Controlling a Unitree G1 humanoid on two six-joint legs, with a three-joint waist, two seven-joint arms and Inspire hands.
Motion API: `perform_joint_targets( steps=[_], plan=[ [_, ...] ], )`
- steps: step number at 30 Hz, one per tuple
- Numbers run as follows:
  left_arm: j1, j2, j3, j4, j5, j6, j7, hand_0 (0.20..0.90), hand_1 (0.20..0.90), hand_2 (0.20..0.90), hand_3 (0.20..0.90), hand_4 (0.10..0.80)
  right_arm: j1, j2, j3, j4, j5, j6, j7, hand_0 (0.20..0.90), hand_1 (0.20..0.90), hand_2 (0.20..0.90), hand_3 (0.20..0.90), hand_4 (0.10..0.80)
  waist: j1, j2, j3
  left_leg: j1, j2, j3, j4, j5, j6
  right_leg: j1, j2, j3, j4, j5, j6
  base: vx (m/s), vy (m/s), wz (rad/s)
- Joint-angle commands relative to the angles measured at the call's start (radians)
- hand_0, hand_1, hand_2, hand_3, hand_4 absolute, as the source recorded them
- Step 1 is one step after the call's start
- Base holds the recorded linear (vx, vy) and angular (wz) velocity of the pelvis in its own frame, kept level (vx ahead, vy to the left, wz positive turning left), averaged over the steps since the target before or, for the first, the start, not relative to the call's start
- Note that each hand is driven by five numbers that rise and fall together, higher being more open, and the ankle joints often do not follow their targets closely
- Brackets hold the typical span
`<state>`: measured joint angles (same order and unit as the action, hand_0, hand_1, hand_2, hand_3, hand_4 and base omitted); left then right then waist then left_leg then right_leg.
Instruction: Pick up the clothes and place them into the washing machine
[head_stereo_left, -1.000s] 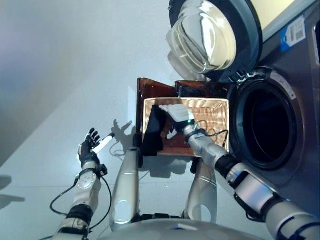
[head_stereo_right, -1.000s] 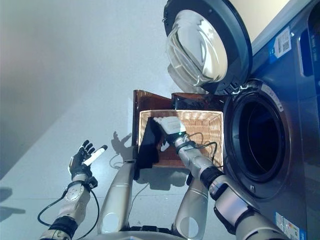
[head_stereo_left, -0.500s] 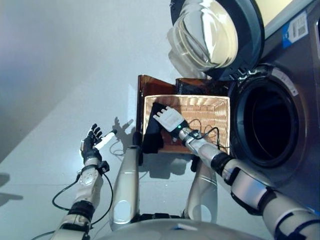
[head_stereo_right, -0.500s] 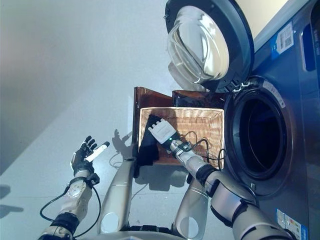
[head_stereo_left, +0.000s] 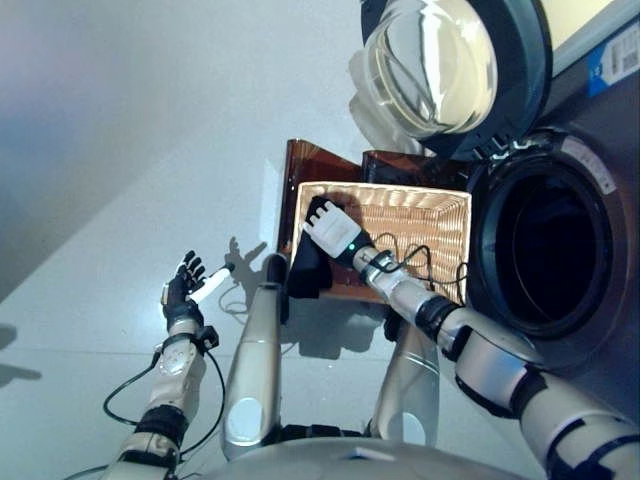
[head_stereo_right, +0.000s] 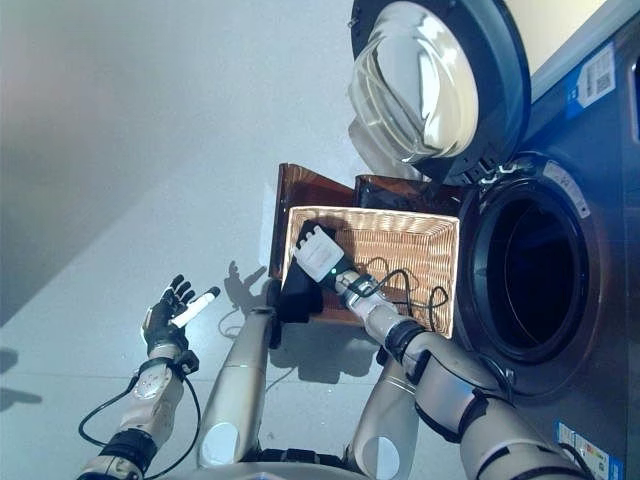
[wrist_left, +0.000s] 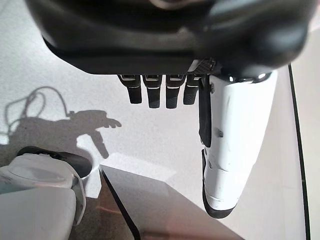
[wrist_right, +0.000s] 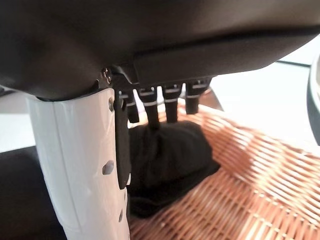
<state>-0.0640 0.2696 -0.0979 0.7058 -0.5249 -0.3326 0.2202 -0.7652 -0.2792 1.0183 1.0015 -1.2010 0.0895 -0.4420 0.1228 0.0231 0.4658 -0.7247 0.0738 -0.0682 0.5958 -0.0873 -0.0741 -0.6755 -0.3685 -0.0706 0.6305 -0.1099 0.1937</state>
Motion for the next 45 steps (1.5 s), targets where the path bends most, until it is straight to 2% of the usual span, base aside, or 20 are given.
perform_joint_targets(
  steps=[1, 11, 22, 38, 41, 42, 45],
  plan=[
    [0.046, 0.096, 0.013, -0.07, 0.0, -0.074, 0.028, 0.9, 0.9, 0.9, 0.9, 0.8, -0.053, 0.036, -0.029, -0.049, -0.017, 0.016, -0.102, 0.9, 0.9, 0.9, 0.9, 0.8, 0.022, 0.001, -0.027, -0.04, 0.04, -0.044, -0.035, 0.064, -0.078, 0.004, -0.051, 0.051, -0.053, 0.091, -0.003, 0.0, 0.0, 0.0],
    [0.04, 0.092, 0.015, -0.054, -0.003, -0.078, 0.034, 0.9, 0.9, 0.9, 0.9, 0.8, -0.04, 0.031, -0.04, -0.051, -0.002, 0.024, -0.144, 0.9, 0.9, 0.9, 0.9, 0.8, 0.014, 0.005, -0.025, -0.03, 0.044, -0.041, -0.043, 0.064, -0.077, -0.002, -0.045, 0.061, -0.042, 0.086, -0.006, 0.0, 0.0, 0.0],
    [0.051, 0.099, -0.02, -0.081, -0.015, -0.079, 0.014, 0.9, 0.9, 0.9, 0.9, 0.8, -0.047, 0.002, -0.014, -0.038, 0.003, 0.015, -0.154, 0.9, 0.9, 0.9, 0.9, 0.8, 0.011, 0.011, -0.027, -0.035, 0.041, -0.042, -0.041, 0.067, -0.074, -0.014, -0.047, 0.066, -0.027, 0.079, -0.004, 0.0, 0.0, 0.0],
    [0.093, 0.124, -0.006, -0.114, -0.032, -0.084, -0.004, 0.9, 0.9, 0.9, 0.9, 0.8, -0.088, 0.021, 0.005, 0.06, -0.011, 0.021, -0.123, 0.9, 0.9, 0.9, 0.9, 0.8, 0.034, 0.035, -0.013, -0.12, 0.031, -0.064, 0.065, 0.042, -0.072, -0.098, -0.045, 0.084, 0.116, 0.011, -0.025, -0.006, -0.006, 0.04],
    [0.102, 0.131, -0.002, -0.123, -0.04, -0.081, -0.006, 0.9, 0.9, 0.9, 0.9, 0.8, -0.098, 0.028, 0.006, 0.064, -0.008, 0.02, -0.122, 0.9, 0.9, 0.9, 0.9, 0.8, 0.042, 0.037, -0.012, -0.142, 0.028, -0.072, 0.1, 0.027, -0.071, -0.121, -0.043, 0.09, 0.158, -0.009, -0.032, 0.028, -0.01, 0.06],
    [0.104, 0.134, -0.002, -0.124, -0.038, -0.08, -0.008, 0.9, 0.9, 0.9, 0.9, 0.8, -0.1, 0.029, 0.012, 0.069, -0.012, 0.018, -0.117, 0.9, 0.9, 0.9, 0.9, 0.8, 0.042, 0.036, -0.016, -0.137, 0.032, -0.073, 0.116, -0.009, -0.074, -0.119, -0.045, 0.09, 0.18, -0.044, -0.028, 0.095, -0.023, 0.05],
    [0.111, 0.139, 0.001, -0.138, -0.043, -0.082, -0.013, 0.9, 0.9, 0.9, 0.9, 0.8, -0.115, 0.031, 0.017, 0.08, -0.017, 0.017, -0.109, 0.9, 0.9, 0.9, 0.9, 0.8, 0.048, 0.038, -0.013, -0.158, 0.028, -0.077, 0.115, 0.022, -0.072, -0.14, -0.045, 0.094, 0.178, -0.016, -0.033, -0.035, 0.009, 0.03]
  ],
)
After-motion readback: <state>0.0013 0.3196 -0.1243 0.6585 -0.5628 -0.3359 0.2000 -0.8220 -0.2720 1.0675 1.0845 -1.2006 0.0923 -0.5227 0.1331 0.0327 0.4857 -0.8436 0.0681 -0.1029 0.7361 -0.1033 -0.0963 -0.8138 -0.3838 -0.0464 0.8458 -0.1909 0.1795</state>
